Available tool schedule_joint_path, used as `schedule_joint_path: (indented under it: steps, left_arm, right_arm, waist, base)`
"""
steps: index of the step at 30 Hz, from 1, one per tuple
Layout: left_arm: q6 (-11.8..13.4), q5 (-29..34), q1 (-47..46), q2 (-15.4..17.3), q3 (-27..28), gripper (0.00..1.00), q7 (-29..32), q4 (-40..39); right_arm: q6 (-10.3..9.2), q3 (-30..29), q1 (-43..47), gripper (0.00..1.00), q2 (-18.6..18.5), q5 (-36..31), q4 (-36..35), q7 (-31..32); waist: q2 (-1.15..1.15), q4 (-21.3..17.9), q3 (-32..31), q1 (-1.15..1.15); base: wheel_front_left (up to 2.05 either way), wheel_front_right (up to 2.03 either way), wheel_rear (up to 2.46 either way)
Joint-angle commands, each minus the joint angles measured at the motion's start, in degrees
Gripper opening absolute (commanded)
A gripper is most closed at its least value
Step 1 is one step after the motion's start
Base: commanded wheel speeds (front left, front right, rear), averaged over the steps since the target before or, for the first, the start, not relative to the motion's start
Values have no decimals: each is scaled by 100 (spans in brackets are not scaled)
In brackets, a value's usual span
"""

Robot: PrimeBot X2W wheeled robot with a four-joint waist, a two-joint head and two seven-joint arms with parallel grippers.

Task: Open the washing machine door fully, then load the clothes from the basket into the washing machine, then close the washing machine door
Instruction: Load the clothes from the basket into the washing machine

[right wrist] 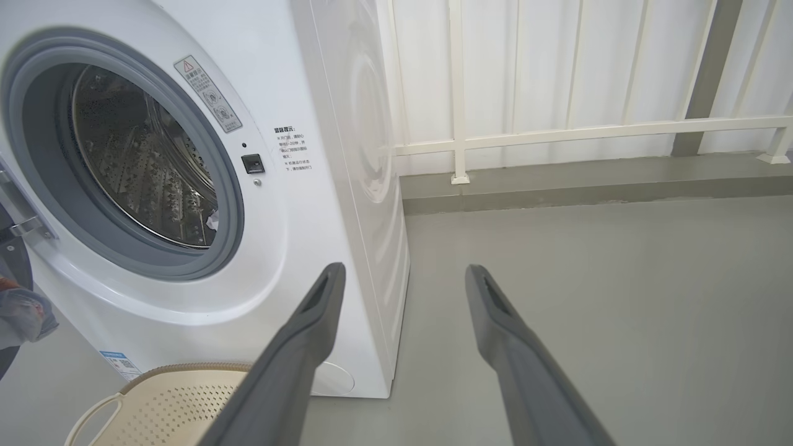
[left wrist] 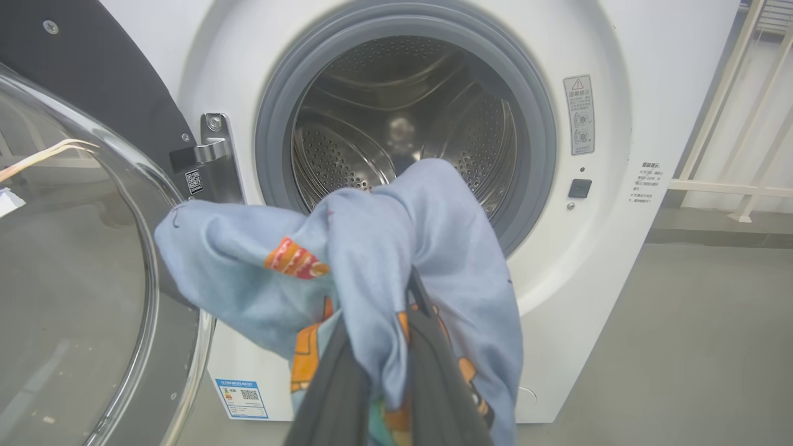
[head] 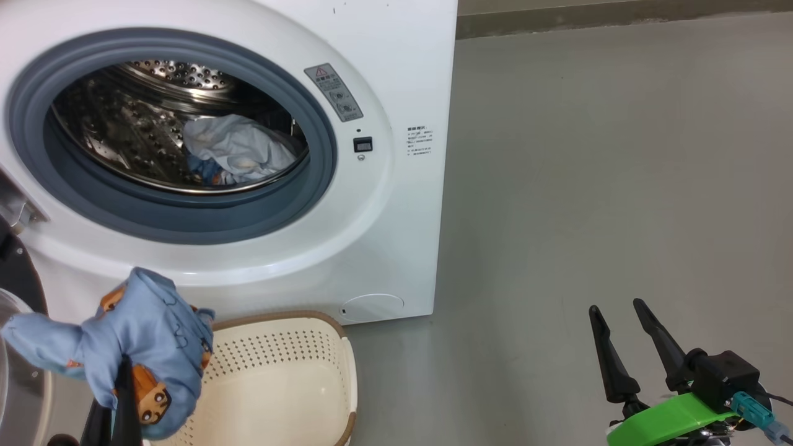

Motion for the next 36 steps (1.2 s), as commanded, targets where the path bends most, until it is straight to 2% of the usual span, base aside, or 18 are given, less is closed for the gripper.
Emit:
schedule_joint_path:
  steps: [1,8,18,27,36]
  left_arm:
    - [46,-34,-55,51,163,0,-37,-186]
    - [59,-69,-72,51,110,0,-37,-174]
    - [66,-71,-645,50,99,0,-37,0]
    - [-83,187,-1628,91,329,0,-37,347]
    - [-188,274,-2787,409,554,0,-37,998]
  right_arm:
    - [9,133,-32,100,-90,-34,-162,-28]
    - [9,151,-17,100,-87,-18,-169,-28]
    - [9,155,-159,100,-55,3,-231,-28]
    - [9,204,-410,100,-23,-23,-287,-28]
    - [9,373,-682,100,39,7,-252,-28]
  waist:
    - [0,6,-7,0]
    - [0,25,40,0]
    - [0,-28,523,0]
    - [0,-234,1063,0]
    - [0,-636,1552,0]
  base:
    - [0,0,0]
    - [0,0,0]
    - [0,0,0]
    - [0,0,0]
    - [0,0,0]
